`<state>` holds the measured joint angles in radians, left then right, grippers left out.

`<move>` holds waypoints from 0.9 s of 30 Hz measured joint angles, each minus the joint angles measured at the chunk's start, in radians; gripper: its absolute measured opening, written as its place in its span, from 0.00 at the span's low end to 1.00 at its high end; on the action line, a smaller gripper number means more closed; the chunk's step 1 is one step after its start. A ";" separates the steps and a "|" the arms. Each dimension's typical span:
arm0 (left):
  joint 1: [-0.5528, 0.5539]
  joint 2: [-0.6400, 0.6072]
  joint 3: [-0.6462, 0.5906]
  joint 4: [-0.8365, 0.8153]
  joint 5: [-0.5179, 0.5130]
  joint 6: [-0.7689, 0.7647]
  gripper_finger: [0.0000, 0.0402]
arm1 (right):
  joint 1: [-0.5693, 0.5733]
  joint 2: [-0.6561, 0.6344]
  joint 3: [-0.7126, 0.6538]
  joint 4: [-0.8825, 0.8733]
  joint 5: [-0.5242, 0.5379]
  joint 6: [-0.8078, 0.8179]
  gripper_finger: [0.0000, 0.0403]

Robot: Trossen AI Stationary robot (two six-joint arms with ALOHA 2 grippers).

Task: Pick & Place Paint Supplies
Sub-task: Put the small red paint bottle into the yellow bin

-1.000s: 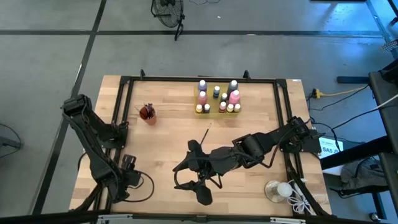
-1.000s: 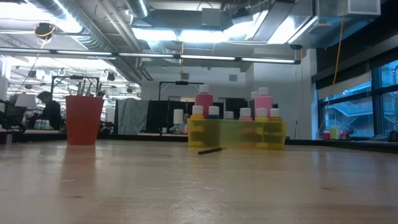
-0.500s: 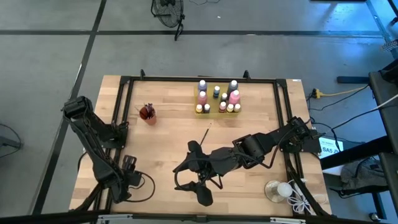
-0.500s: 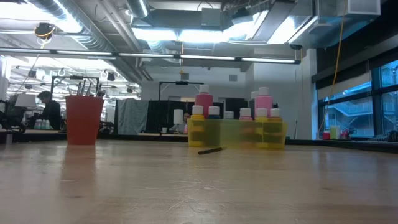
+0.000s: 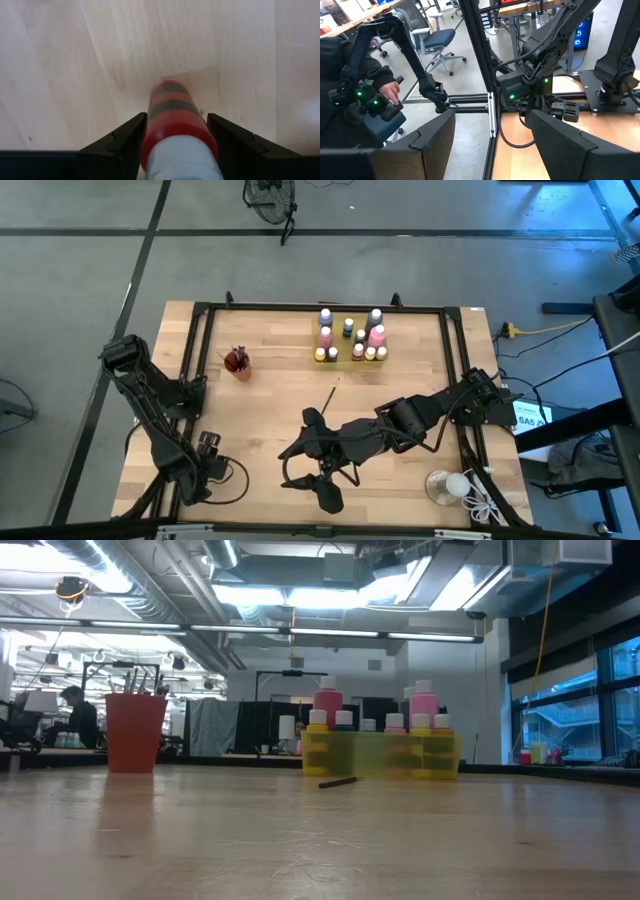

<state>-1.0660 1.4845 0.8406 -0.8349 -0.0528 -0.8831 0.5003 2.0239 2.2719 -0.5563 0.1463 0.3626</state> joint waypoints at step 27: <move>0.162 -0.118 0.229 -0.484 0.048 0.209 0.32 | 0.023 -0.004 0.000 -0.002 0.000 0.068 0.65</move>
<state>-0.9042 1.3661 1.0694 -1.3184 -0.0044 -0.6736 0.5235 2.0196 2.2723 -0.5583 0.1463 0.4305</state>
